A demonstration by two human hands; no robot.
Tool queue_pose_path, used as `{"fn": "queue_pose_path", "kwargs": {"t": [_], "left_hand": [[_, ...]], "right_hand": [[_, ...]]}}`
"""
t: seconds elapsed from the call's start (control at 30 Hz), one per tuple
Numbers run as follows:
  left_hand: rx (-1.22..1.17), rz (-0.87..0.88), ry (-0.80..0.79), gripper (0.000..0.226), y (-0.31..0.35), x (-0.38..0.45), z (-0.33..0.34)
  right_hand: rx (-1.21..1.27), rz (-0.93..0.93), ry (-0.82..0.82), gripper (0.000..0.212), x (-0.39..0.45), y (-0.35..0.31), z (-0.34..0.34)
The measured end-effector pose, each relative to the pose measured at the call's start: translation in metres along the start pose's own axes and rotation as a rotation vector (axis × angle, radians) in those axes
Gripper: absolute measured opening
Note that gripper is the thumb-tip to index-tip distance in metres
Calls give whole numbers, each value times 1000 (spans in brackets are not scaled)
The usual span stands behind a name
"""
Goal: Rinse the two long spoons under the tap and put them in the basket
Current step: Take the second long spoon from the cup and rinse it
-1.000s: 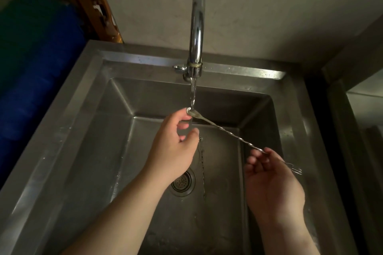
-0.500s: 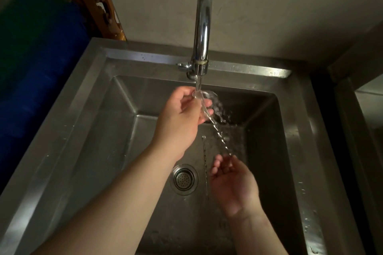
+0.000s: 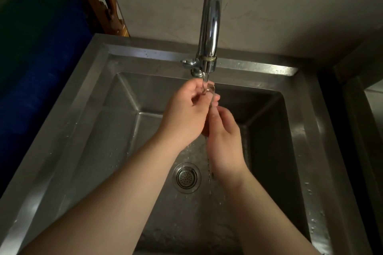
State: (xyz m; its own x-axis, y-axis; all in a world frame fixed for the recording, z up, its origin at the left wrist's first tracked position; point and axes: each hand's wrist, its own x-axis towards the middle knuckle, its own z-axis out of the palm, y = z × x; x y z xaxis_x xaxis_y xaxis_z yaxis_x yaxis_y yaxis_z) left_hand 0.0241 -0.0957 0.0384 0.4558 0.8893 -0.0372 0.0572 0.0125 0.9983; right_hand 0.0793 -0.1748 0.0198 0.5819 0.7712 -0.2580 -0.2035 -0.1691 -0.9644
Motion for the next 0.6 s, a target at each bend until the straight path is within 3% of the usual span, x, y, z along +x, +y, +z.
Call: {"fn": "queue_pose_path", "kwargs": {"t": [0.33, 0.47, 0.6], "left_hand": [[-71, -70, -20, 8, 1, 8, -14], [-72, -91, 35, 10, 4, 11, -14], [-28, -95, 23, 10, 6, 10, -14]], "right_hand": [[-44, -110, 6, 45, 19, -12, 10], [-31, -97, -73, 37, 19, -5, 8], [-27, -89, -45, 32, 22, -3, 8]]}}
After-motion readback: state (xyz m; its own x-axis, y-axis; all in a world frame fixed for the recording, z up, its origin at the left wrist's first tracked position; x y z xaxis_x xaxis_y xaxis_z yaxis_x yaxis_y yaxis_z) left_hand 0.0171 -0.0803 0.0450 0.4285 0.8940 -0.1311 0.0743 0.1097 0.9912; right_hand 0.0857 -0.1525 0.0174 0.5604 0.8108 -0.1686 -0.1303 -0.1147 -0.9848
